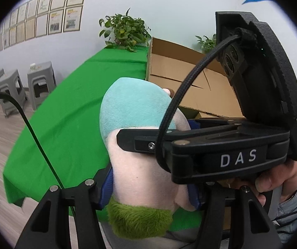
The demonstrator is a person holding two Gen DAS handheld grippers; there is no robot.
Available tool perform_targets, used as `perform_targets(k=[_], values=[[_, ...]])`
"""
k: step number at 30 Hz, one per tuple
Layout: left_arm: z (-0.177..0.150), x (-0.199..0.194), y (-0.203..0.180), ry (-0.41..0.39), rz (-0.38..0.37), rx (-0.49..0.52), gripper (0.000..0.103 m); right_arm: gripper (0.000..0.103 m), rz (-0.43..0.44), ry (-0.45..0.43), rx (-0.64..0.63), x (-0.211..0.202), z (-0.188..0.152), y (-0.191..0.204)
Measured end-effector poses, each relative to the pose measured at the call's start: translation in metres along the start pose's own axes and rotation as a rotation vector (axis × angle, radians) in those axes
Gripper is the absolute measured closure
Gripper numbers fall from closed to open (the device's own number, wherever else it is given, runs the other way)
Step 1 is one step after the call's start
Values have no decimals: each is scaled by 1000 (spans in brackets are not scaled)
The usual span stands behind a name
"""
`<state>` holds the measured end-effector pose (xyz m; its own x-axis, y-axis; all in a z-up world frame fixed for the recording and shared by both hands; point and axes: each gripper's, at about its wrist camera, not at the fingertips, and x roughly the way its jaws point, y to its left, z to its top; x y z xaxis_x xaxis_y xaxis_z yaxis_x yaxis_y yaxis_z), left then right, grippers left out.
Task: Organize objects
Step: 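Carry the plush pig over the cardboard tray and release it inside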
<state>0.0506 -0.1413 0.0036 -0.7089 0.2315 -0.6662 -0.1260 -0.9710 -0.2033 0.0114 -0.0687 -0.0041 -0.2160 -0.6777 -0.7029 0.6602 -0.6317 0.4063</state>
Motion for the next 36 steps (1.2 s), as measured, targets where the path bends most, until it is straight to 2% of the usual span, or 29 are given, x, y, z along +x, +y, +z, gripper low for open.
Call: perform_targets(k=[3, 7, 10, 17, 20, 25, 28, 30, 33, 36], values=[[16, 4, -15, -8, 13, 34, 45, 26, 13, -43, 6, -20, 7, -10], [41, 7, -46, -40, 3, 100, 45, 30, -13, -119, 5, -60, 18, -30], [74, 13, -77, -101, -23, 180, 45, 32, -40, -202, 10, -111, 22, -52], [150, 20, -132, -252, -137, 308, 45, 34, -174, -404, 1, -238, 58, -92], [180, 20, -144, -309, -183, 344, 45, 34, -239, -479, -27, -286, 79, -100], [195, 26, -137, -313, -206, 353, 45, 34, -275, -520, -30, -341, 105, -112], [188, 32, -134, -283, -207, 343, 45, 34, -272, -507, -13, -341, 115, -123], [180, 32, -130, -256, -206, 330, 45, 34, -264, -485, 0, -321, 128, -128], [172, 41, -119, -216, -213, 301, 45, 34, -252, -445, 21, -268, 152, -148], [168, 57, -105, -173, -213, 278, 45, 34, -241, -409, 43, -228, 161, -157]])
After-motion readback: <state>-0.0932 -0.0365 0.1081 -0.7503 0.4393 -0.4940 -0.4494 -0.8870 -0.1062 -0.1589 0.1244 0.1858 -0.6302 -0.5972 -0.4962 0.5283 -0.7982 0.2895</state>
